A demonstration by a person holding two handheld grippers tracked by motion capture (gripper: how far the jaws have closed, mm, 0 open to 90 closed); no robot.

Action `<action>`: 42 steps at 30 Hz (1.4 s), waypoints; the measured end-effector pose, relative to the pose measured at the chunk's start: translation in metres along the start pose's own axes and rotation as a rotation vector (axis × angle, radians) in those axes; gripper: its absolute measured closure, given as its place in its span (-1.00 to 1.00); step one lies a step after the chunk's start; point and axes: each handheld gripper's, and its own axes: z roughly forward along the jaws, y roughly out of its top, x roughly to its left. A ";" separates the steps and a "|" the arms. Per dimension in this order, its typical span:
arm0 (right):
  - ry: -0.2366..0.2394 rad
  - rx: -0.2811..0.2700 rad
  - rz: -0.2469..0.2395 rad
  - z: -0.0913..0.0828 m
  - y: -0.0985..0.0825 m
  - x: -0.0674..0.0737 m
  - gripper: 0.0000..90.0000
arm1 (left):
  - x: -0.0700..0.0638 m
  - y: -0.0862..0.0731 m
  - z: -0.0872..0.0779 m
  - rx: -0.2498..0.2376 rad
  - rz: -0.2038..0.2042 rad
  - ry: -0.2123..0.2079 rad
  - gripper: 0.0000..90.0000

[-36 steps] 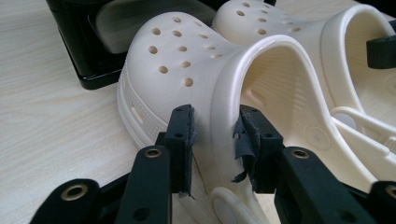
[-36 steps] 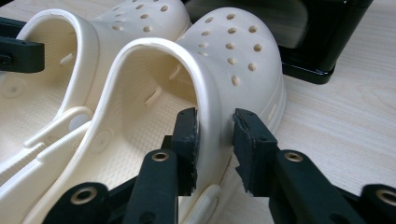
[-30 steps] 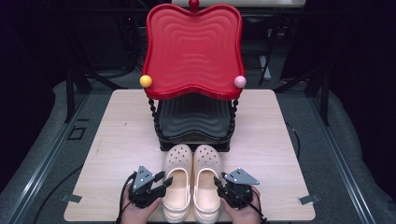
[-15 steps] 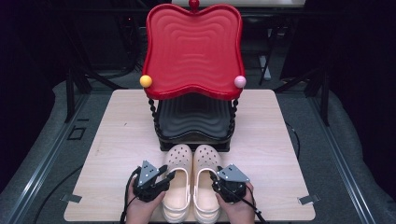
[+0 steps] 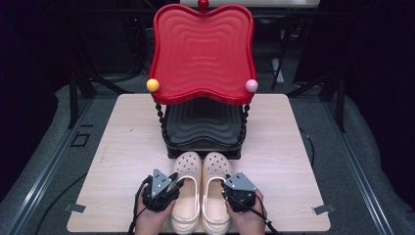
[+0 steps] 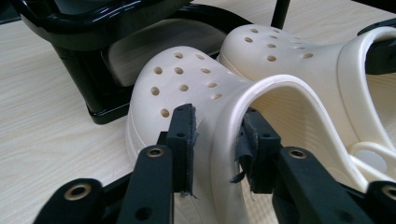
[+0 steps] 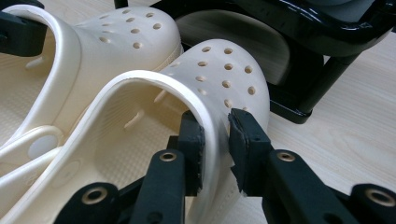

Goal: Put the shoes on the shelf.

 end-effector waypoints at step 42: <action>-0.047 -0.191 0.025 -0.068 0.057 -0.003 0.77 | 0.010 0.062 -0.066 -0.171 0.052 0.024 0.73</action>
